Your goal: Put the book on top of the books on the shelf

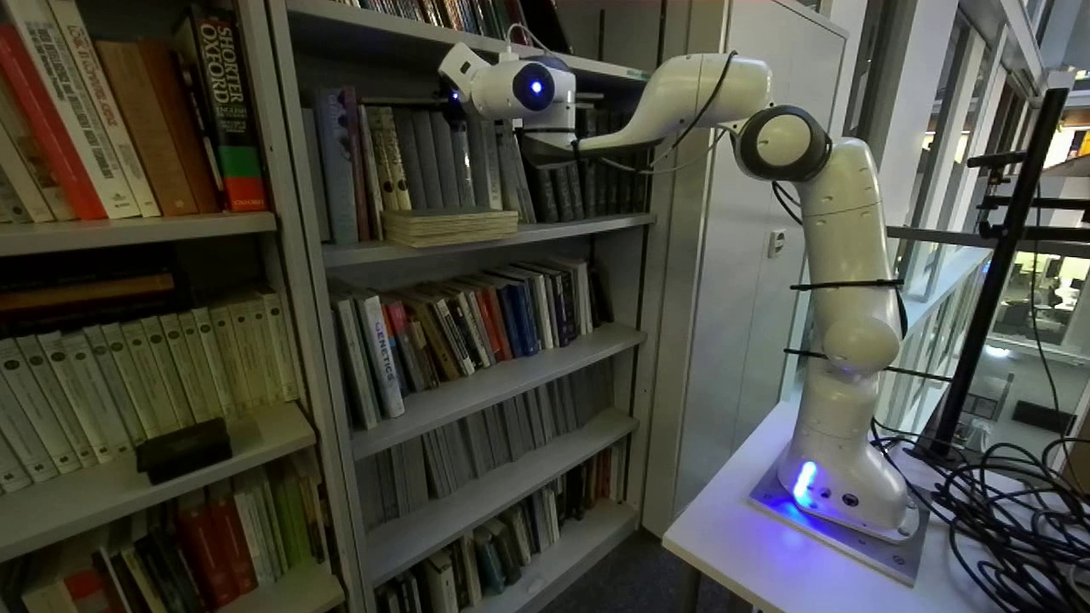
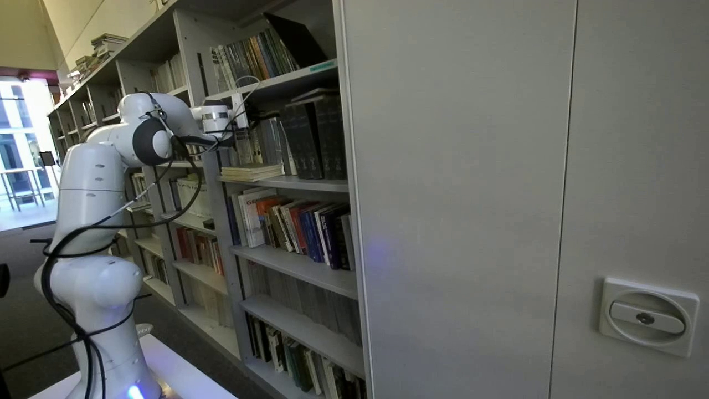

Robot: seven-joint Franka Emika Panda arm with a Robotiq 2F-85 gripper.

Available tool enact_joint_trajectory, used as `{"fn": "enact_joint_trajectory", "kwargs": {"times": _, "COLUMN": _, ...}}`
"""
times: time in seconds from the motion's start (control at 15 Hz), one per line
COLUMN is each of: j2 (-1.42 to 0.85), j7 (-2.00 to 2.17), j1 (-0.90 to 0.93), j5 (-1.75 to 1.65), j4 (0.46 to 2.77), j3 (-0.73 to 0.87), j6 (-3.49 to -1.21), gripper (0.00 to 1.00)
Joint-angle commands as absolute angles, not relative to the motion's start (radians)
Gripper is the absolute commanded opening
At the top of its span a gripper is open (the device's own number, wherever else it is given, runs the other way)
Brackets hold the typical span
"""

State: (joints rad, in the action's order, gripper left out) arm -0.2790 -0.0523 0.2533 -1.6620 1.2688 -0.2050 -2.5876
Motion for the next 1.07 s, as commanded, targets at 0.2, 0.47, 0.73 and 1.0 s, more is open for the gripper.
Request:
{"fn": "enact_joint_trajectory", "kwargs": {"times": 0.2, "j2": -0.300, "j7": -0.065, "j1": 0.251, "j5": -1.651, "j4": 1.234, "j3": -0.204, "j6": -2.572, "gripper": 0.59}}
{"fn": "enact_joint_trajectory", "kwargs": {"times": 0.47, "j2": -0.264, "j7": -0.048, "j1": 0.258, "j5": -1.657, "j4": 1.280, "j3": -0.208, "j6": -2.574, "gripper": 0.88}}
{"fn": "enact_joint_trajectory", "kwargs": {"times": 0.73, "j2": -0.228, "j7": -0.034, "j1": 0.265, "j5": -1.648, "j4": 1.341, "j3": -0.213, "j6": -2.579, "gripper": 1.00}}
{"fn": "enact_joint_trajectory", "kwargs": {"times": 1.0, "j2": -0.197, "j7": -0.010, "j1": 0.271, "j5": -1.647, "j4": 1.407, "j3": -0.220, "j6": -2.577, "gripper": 0.67}}
